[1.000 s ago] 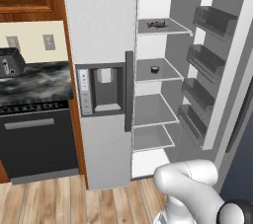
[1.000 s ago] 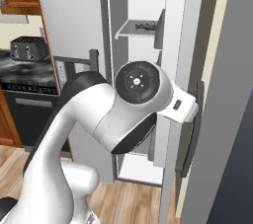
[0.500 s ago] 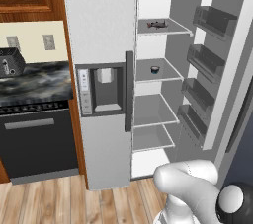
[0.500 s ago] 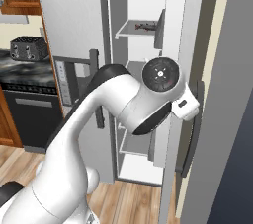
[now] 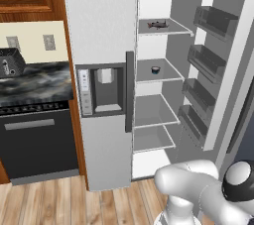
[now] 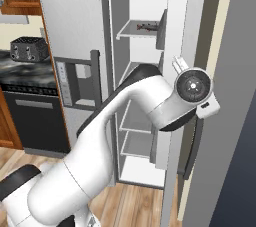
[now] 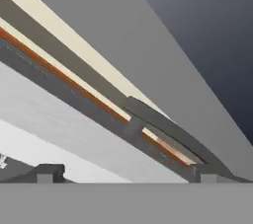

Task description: Pick up the frozen fish from the freezer, place it on any shelf in the fridge, and close the fridge and freezer doors when done.

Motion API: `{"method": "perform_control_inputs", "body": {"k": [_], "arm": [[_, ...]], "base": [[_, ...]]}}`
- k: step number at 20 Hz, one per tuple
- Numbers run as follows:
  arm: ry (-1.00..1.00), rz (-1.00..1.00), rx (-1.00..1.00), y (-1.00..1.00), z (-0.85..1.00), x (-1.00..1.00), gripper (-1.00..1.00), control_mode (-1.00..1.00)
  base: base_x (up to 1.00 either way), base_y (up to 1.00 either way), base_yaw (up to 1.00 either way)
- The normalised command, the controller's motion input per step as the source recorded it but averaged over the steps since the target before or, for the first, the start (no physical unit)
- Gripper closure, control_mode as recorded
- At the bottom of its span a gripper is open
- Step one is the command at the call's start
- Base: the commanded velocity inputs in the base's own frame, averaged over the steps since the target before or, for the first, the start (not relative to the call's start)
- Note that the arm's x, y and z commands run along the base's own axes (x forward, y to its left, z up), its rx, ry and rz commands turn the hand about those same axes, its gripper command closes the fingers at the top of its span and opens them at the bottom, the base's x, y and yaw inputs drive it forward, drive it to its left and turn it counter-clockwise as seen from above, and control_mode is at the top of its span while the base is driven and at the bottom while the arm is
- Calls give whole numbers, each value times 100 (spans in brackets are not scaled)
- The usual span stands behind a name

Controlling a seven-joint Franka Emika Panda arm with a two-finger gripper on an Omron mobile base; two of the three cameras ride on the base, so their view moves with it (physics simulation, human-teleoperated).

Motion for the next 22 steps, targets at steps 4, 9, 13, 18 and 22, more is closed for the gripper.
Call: {"method": "perform_control_inputs", "body": {"k": [4, 9, 13, 18, 22], "arm": [[-1, 0, 0, -45, 0, 53, -100, -100], [0, 0, 0, -48, -4, 44, -100, -100], [0, 4, 0, -35, -1, 25, -100, -100], [0, 6, 1, 0, 0, 7, -100, -100], [-1, 3, 5, 7, 0, 34, -100, -100]], "base": [[0, 0, 0], [0, 0, 0], [0, 0, 0], [0, 0, 0], [0, 0, 0]]}}
